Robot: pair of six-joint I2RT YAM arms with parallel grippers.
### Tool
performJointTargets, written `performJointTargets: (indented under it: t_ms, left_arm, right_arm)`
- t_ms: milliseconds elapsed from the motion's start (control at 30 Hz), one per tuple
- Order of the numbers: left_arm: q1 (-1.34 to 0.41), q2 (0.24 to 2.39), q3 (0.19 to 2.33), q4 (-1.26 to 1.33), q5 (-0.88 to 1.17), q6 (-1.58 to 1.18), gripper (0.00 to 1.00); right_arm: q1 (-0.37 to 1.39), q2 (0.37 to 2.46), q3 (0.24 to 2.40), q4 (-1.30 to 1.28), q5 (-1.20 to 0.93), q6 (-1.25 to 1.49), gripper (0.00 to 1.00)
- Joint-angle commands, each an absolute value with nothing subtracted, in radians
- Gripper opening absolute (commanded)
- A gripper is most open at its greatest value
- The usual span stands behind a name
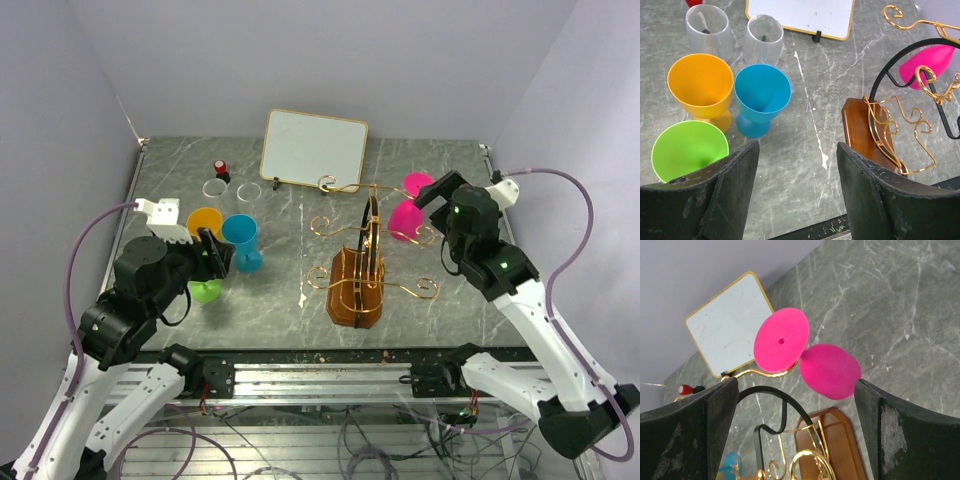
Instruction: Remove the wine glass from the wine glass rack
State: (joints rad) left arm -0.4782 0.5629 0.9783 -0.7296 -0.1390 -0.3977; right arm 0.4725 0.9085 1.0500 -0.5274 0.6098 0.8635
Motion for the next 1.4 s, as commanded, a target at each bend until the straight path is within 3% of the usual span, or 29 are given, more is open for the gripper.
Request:
performJointTargets:
  t_ms: [0, 367, 800, 1367]
  left_arm:
    - [-0.447, 0.569, 0.969, -0.691, -0.146, -0.398, 0.73]
    - [-0.387, 0.598, 0.966, -0.677, -0.093, -0.384, 0.72]
    - [-0.362, 0.607, 0.963, -0.672, -0.072, -0.379, 0.71]
    - [-0.347, 0.601, 0.959, -0.666, -0.056, -0.377, 0.71]
  right_arm:
    - [0.456, 0.971, 1.104, -0.457, 0.631, 0.789, 0.98]
    - [0.345, 1.062, 1.126, -0.401, 0.451, 0.72, 0.93]
    - [0.227, 1.078, 1.065, -0.312, 0.237, 0.742, 0.64]
    - [0.151, 1.126, 1.007, -0.279, 0.057, 0.802, 0.43]
